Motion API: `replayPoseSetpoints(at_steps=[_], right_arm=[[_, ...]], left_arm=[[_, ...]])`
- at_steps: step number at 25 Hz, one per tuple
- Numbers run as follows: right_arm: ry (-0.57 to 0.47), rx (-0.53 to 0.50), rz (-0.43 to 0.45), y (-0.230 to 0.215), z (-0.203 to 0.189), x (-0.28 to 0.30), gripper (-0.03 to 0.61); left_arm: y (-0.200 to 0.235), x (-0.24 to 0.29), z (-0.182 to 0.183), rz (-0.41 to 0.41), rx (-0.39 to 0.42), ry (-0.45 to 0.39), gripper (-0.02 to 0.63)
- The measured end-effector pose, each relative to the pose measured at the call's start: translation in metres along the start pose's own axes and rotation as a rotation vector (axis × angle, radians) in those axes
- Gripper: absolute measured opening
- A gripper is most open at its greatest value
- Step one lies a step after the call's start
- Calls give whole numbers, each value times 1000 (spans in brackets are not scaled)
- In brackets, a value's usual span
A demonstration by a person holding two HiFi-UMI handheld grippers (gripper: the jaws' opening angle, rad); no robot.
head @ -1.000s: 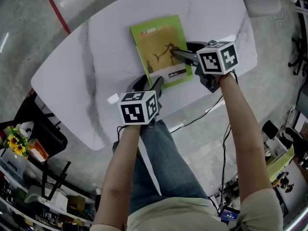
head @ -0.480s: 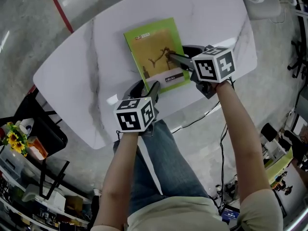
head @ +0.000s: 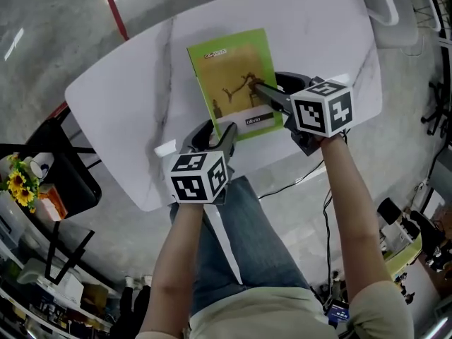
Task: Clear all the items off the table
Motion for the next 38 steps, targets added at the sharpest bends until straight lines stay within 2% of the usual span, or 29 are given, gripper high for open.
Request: replayPoseSetpoints(at_steps=[6, 12, 28, 34, 38], right_arm=[[-15, -29, 21, 39, 11, 1, 187], [-12, -76, 36, 88, 19, 19, 184], [17, -205, 79, 220, 27, 57, 176], [33, -251, 111, 200, 42, 42, 173], [55, -288, 133, 225, 44, 53, 173]], left_arm=[[15, -38, -2, 20, -32, -60, 221], [47, -74, -12, 35, -63, -106, 219], [118, -174, -56, 74, -158, -223, 219], [92, -162, -43, 100, -199, -254, 219], [107, -181, -54, 116, -241, -286, 219]])
Point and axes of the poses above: the fingertips, and each gripper's own axes: x forward along the fingers, y to its left, z out of its top, the point moved 5 cm from there along -x, backward along the fingers, and after that the axes turned 6 degrees about y, right-handed, at the moved point
